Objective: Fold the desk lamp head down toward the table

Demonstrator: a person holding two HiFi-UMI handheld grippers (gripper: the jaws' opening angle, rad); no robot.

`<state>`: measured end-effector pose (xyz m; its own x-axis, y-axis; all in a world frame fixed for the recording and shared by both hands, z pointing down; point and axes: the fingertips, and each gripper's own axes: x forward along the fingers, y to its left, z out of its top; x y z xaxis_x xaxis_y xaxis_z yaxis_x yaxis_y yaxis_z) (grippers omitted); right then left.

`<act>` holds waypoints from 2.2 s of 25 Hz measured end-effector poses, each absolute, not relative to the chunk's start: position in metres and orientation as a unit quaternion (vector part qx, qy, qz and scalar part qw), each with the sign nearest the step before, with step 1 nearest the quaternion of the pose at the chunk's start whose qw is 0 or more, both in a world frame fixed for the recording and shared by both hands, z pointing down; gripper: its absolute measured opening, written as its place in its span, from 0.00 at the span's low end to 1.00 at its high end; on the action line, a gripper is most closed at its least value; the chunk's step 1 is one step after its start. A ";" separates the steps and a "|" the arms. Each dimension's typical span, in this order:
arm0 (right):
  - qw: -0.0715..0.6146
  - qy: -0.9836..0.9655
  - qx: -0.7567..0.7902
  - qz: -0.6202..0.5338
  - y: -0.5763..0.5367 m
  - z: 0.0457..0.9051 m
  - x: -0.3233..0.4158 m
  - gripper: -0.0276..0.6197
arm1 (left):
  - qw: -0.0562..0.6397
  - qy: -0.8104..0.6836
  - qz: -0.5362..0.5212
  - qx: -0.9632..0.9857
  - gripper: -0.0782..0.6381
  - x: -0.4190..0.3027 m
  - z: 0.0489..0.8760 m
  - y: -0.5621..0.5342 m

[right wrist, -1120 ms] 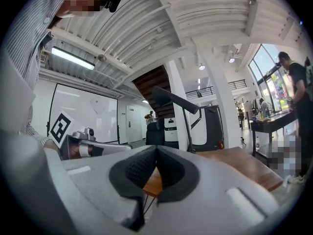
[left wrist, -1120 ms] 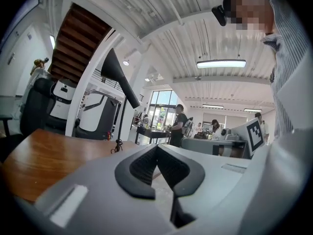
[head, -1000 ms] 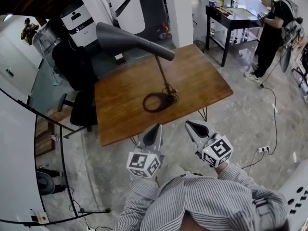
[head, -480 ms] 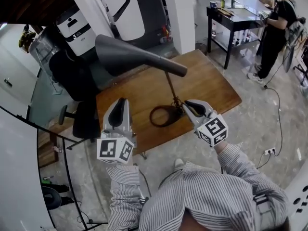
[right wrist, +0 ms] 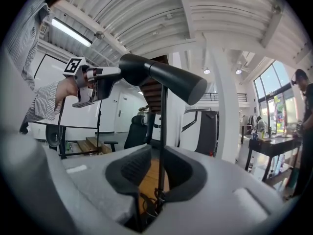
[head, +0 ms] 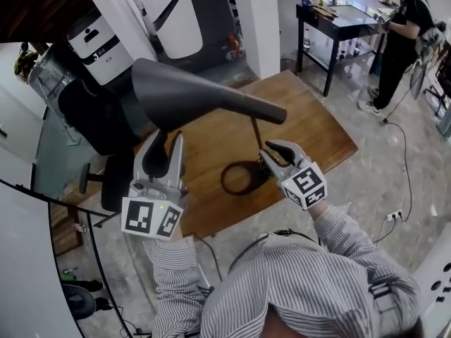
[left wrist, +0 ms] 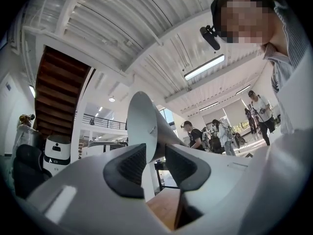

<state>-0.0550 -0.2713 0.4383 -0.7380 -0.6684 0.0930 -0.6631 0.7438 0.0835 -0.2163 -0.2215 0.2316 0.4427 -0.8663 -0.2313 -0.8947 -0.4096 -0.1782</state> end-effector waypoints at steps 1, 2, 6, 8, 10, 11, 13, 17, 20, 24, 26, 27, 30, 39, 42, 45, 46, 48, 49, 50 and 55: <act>0.061 -0.932 0.357 -0.021 -0.273 0.441 -0.056 0.15 | 0.141 0.522 0.054 -0.840 0.27 -0.215 0.229 -0.221; 0.063 -0.932 0.357 -0.021 -0.275 0.443 -0.057 0.16 | 0.144 0.518 0.055 -0.841 0.27 -0.214 0.227 -0.221; 0.070 -0.933 0.352 -0.021 -0.282 0.452 -0.060 0.16 | 0.157 0.505 0.058 -0.847 0.27 -0.208 0.220 -0.220; 0.073 -0.934 0.349 -0.023 -0.286 0.452 -0.062 0.16 | 0.165 0.503 0.061 -0.846 0.27 -0.206 0.213 -0.219; 0.077 -0.933 0.350 -0.025 -0.290 0.451 -0.063 0.16 | 0.169 0.502 0.060 -0.846 0.25 -0.204 0.208 -0.220; 0.078 -0.933 0.351 -0.025 -0.291 0.451 -0.063 0.15 | 0.169 0.500 0.058 -0.847 0.24 -0.204 0.208 -0.220; 0.077 -0.934 0.349 -0.023 -0.291 0.450 -0.063 0.13 | 0.168 0.498 0.056 -0.849 0.22 -0.204 0.207 -0.219; 0.077 -0.936 0.344 -0.023 -0.290 0.450 -0.064 0.11 | 0.165 0.498 0.066 -0.849 0.21 -0.207 0.209 -0.216; 0.074 -0.936 0.345 -0.023 -0.289 0.451 -0.064 0.11 | 0.151 0.498 0.083 -0.850 0.21 -0.211 0.218 -0.216; 0.069 -0.937 0.341 -0.021 -0.289 0.450 -0.063 0.11 | 0.100 0.499 0.117 -0.853 0.20 -0.222 0.246 -0.216; 0.068 -0.938 0.340 -0.019 -0.290 0.449 -0.063 0.11 | 0.077 0.502 0.138 -0.850 0.20 -0.224 0.259 -0.217; 0.066 -0.938 0.339 -0.018 -0.290 0.448 -0.062 0.11 | 0.068 0.502 0.150 -0.849 0.20 -0.225 0.266 -0.217; 0.063 -0.941 0.333 -0.014 -0.291 0.449 -0.062 0.11 | 0.033 0.496 0.189 -0.847 0.20 -0.226 0.295 -0.218; 0.062 -0.943 0.328 -0.013 -0.292 0.449 -0.062 0.11 | -0.122 0.446 0.288 -0.839 0.18 -0.195 0.379 -0.224; 0.062 -0.943 0.328 -0.011 -0.291 0.448 -0.064 0.11 | -0.142 0.441 0.307 -0.831 0.18 -0.188 0.390 -0.225; 0.058 -0.941 0.333 -0.005 -0.291 0.448 -0.063 0.11 | -0.159 0.432 0.322 -0.828 0.17 -0.178 0.399 -0.227; 0.057 -0.941 0.335 -0.003 -0.292 0.449 -0.062 0.11 | -0.166 0.428 0.328 -0.826 0.17 -0.175 0.403 -0.227; 0.054 -0.940 0.336 0.001 -0.292 0.449 -0.061 0.11 | -0.178 0.420 0.342 -0.822 0.17 -0.167 0.410 -0.229; 0.053 -0.941 0.335 0.002 -0.293 0.449 -0.061 0.11 | -0.183 0.416 0.347 -0.821 0.17 -0.164 0.412 -0.230; 0.052 -0.941 0.335 0.003 -0.293 0.449 -0.061 0.11 | -0.188 0.410 0.352 -0.820 0.17 -0.160 0.415 -0.230; 0.047 -0.939 0.340 0.007 -0.291 0.449 -0.060 0.11 | -0.213 0.390 0.375 -0.813 0.17 -0.142 0.426 -0.231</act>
